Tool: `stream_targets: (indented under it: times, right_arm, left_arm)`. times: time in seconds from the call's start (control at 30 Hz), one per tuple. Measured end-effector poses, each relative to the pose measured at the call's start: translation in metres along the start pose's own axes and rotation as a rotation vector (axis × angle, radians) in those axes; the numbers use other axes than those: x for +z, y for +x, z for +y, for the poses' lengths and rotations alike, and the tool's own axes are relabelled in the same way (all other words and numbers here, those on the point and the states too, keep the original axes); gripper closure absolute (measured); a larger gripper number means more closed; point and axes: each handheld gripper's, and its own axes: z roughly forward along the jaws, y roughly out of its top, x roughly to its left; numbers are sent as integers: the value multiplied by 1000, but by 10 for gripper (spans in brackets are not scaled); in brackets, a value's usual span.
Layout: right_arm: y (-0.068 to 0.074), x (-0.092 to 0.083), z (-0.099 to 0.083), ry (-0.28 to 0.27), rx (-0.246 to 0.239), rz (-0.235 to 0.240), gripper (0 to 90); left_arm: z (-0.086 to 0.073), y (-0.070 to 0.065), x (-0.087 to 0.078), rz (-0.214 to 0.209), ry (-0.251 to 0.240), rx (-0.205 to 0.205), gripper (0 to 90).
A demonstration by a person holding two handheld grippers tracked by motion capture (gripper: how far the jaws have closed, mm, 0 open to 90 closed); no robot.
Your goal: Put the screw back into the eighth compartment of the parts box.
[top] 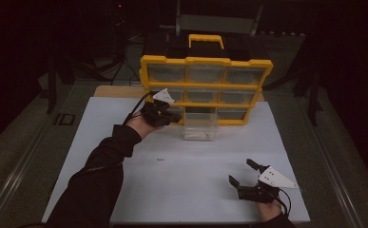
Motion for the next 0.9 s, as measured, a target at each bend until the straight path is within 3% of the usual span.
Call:
stream_targets:
  times: [0.2, 0.73, 0.9]
  right_arm:
    - [-1, -1, 0, -1, 1, -4, 91]
    - [-1, -1, 0, -2, 2, -4, 91]
    - [-1, -1, 0, -3, 2, -4, 91]
  left_arm:
    - [9, -3, 12, 9, -2, -19, 870]
    - [31, -16, 42, 93, -23, -105, 870]
    - [35, -20, 51, 66, -34, -145, 870]
